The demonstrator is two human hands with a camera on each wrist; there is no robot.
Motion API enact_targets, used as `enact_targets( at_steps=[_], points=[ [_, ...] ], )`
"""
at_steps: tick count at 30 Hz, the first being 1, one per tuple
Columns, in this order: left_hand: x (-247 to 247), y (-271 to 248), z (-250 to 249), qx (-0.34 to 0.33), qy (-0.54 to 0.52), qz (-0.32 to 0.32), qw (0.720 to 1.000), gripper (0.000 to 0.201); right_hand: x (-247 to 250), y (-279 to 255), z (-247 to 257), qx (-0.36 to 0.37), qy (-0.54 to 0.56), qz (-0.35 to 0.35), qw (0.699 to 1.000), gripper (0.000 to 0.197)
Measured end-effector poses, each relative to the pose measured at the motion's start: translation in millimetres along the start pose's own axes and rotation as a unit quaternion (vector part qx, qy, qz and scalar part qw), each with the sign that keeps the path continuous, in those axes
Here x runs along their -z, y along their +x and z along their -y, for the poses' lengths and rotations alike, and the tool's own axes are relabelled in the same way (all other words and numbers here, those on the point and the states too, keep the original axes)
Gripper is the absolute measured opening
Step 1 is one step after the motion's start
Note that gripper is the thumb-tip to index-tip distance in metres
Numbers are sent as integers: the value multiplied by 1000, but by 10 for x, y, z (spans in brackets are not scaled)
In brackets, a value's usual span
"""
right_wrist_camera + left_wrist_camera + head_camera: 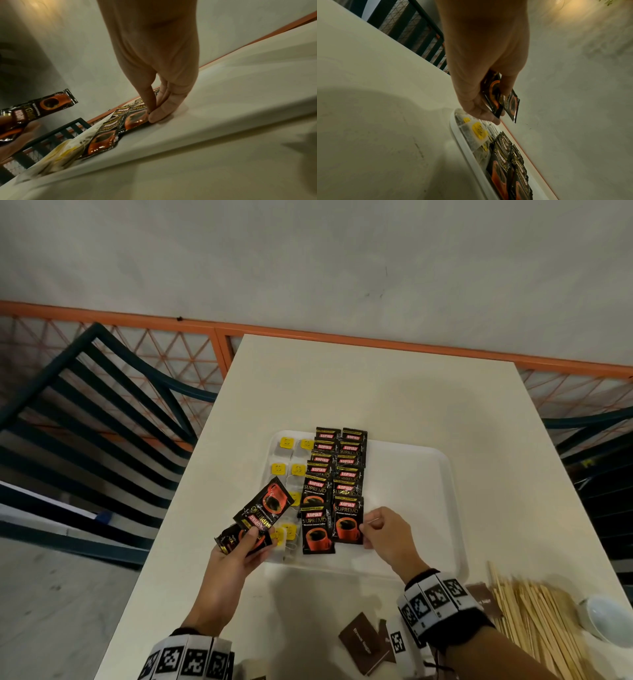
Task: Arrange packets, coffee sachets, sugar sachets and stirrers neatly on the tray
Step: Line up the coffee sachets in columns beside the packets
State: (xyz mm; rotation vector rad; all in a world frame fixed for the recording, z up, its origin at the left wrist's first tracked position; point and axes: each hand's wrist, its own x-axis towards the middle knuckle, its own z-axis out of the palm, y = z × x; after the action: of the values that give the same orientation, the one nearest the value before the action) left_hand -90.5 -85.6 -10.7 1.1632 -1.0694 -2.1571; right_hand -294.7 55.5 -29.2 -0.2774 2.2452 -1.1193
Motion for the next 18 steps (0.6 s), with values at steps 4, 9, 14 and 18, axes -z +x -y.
enact_targets(
  at_steps=[4, 9, 14, 18],
  points=[
    [11, -3, -2, 4, -5, -2, 1000, 22, -19, -45, -2, 102, -127, -19, 986, 15],
    [19, -18, -24, 2, -20, -5, 1000, 36, -152, -192, 12, 325, -278, 84, 900, 30],
    [37, -19, -23, 3, -18, -15, 1000, 26, -346, -226, 32, 401, -357, 106, 837, 17],
    [55, -30, -33, 2, -20, -20, 1000, 25, -417, -178, 59, 436, -346, 76, 828, 23]
  ],
)
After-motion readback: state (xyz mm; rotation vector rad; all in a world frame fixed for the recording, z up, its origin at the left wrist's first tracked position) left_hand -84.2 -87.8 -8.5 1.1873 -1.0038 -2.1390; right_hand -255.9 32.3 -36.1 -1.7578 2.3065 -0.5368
